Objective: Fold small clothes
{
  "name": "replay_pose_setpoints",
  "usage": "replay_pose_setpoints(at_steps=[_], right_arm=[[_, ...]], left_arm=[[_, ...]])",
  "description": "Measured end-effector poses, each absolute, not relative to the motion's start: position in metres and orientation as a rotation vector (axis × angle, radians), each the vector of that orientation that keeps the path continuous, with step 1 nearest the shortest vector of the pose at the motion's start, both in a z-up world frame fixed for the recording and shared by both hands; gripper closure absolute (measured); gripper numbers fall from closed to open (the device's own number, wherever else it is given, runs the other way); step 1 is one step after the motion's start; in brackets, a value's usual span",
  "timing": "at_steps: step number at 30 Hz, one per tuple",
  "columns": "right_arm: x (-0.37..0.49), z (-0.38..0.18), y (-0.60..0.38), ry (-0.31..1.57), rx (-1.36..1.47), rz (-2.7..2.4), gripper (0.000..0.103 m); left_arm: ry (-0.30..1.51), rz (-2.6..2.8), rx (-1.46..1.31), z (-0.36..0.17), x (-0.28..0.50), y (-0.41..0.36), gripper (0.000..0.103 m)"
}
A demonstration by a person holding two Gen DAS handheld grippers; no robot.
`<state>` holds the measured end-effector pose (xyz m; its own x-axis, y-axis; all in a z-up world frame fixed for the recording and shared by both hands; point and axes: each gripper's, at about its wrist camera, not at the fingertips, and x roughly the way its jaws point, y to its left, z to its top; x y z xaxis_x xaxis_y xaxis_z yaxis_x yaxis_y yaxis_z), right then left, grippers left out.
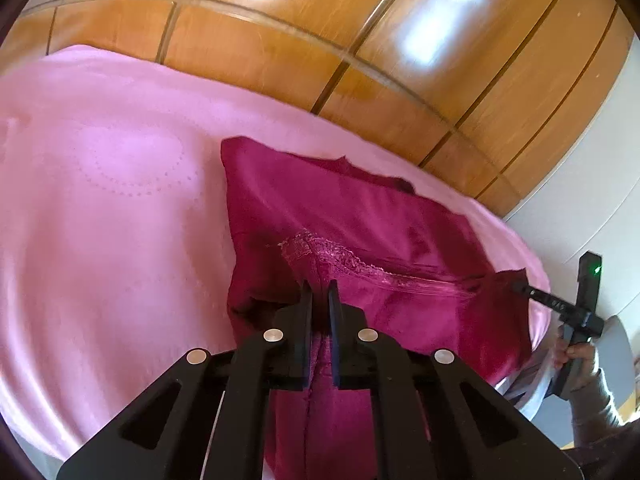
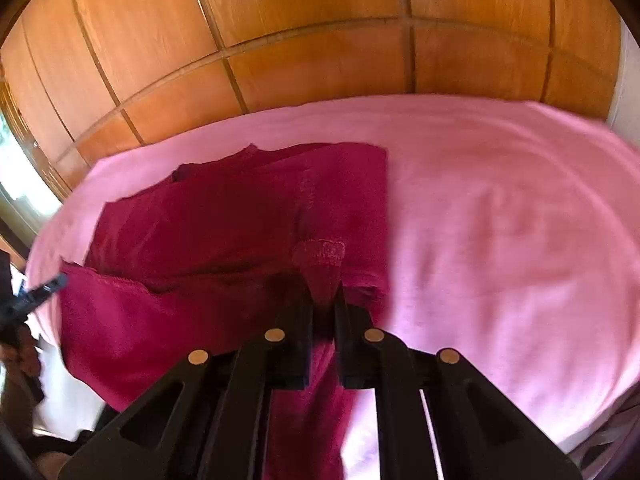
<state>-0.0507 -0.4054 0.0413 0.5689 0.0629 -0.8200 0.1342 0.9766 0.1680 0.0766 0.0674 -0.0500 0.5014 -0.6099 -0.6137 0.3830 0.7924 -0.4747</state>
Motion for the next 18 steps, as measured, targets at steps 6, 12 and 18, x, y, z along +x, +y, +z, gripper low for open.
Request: replay_pose_setpoints(at_steps=[6,12,18], right_arm=[[-0.075,0.085,-0.412,0.878,0.254,0.022,0.097],[-0.037,0.110,-0.427,0.781,0.291,0.045,0.097],[0.049,0.086,-0.441,0.800,0.297,0.007,0.097]], left_arm=[[0.741,-0.638,-0.350,-0.009,0.048,0.090,0.098],[0.640,-0.630,-0.332,0.029,0.070,0.087,0.098],[0.655,-0.547,-0.249,0.029,0.144,0.066,0.098]])
